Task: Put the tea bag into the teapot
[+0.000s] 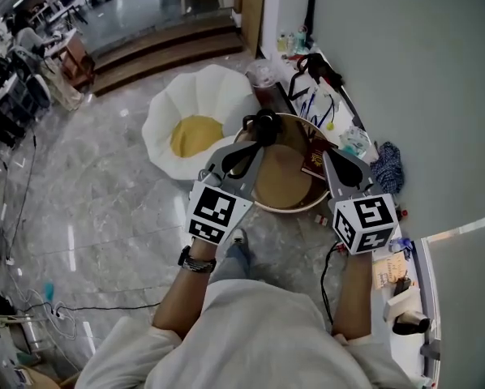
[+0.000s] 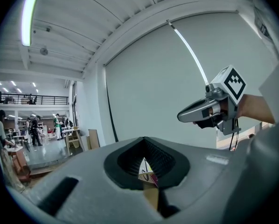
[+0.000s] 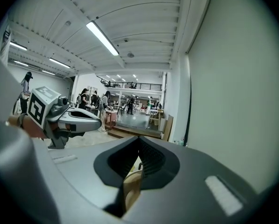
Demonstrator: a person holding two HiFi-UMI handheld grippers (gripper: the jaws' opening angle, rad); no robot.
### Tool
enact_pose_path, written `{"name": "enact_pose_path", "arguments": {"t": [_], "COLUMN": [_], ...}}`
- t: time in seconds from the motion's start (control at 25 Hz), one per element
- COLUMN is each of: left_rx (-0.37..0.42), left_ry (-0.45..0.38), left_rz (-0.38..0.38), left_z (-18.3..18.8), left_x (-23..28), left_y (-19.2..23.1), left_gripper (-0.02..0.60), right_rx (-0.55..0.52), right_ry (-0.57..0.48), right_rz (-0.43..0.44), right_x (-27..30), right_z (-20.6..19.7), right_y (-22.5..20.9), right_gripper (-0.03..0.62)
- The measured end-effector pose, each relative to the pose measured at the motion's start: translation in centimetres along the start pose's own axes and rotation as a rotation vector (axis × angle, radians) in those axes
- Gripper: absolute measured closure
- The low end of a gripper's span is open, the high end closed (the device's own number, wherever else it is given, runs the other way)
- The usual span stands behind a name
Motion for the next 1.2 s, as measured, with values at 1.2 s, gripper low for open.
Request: {"name": "enact_pose_path", "arguments": {"t": [1.2], "left_rx": [0.015], "left_ry": [-0.046], "left_rz": [0.032], "left_z": [2.1], "left_x": [-5.8], "left_y": [-6.3], "left_gripper": [0.577], "right_rx": [-0.021], "right_ry": [-0.051], "right_rz": [0.013], "right_x": [-7.6], "right_z": [-0.4], "right_y": [2.1], "right_gripper": [0.589]}}
Point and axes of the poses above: the fingertips, and each gripper's own axes: x forward along the fingers, y to its left, z out of its top, the point moved 10 cm from there along -x, backward along the fingers, and after that the axes turned 3 degrees about z, right-handed, at the moved point
